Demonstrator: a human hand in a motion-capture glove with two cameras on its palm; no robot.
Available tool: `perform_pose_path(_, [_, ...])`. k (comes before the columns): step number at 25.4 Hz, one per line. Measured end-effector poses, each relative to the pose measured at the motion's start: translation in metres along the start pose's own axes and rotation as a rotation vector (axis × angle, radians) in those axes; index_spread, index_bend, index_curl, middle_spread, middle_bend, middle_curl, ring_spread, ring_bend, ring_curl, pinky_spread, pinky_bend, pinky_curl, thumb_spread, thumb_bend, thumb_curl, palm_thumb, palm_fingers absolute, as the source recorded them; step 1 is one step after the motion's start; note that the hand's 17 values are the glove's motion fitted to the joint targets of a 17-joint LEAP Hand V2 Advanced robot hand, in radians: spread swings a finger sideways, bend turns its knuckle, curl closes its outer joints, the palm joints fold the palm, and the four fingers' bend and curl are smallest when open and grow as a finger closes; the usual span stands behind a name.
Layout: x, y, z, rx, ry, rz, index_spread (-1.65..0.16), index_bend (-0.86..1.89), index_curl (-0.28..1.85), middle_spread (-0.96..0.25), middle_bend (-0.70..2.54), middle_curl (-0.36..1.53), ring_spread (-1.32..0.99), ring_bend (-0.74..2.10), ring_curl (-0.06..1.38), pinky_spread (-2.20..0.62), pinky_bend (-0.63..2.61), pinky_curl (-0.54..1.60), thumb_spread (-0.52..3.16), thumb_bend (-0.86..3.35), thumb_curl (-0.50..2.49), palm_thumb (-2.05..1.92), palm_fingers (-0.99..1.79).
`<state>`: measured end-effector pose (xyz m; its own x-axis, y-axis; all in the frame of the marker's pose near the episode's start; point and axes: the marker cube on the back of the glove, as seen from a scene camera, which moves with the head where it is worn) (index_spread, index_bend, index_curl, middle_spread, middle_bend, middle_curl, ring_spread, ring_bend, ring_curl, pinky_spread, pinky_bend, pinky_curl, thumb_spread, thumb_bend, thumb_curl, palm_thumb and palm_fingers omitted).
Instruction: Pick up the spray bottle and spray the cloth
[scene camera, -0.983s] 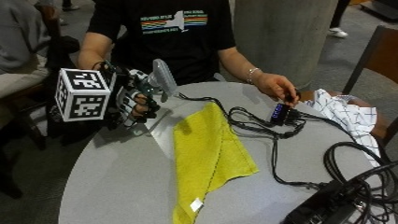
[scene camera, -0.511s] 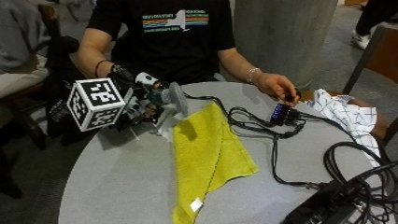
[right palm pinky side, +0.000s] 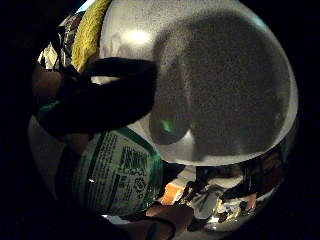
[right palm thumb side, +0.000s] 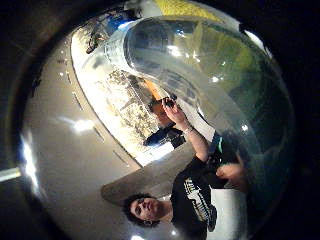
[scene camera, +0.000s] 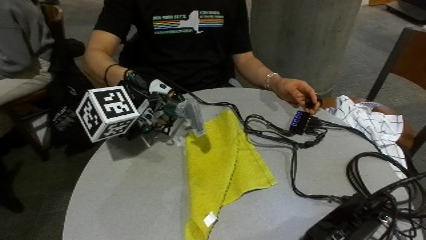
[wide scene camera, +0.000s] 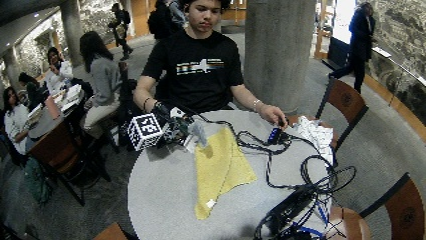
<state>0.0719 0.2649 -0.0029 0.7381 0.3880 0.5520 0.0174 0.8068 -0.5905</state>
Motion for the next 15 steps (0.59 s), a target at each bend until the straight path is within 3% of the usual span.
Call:
perform_pose_path(10, [0.0009,-0.0003,0.0018,0.011,-0.005,0.003,-0.18,0.12,0.35,-0.03,0.34,0.49,0.0,0.41,0.41,0.14,0.48,0.33,0.77,-0.03,0.61,0.97,1.1])
perform_pose_path(15, [-0.0069,0.0017,0.0005,0.112,-0.045,-0.1,-0.18,0.13,0.35,-0.03,0.35,0.5,0.0,0.41,0.41,0.13,0.48,0.33,0.79,-0.03,0.61,0.96,1.1])
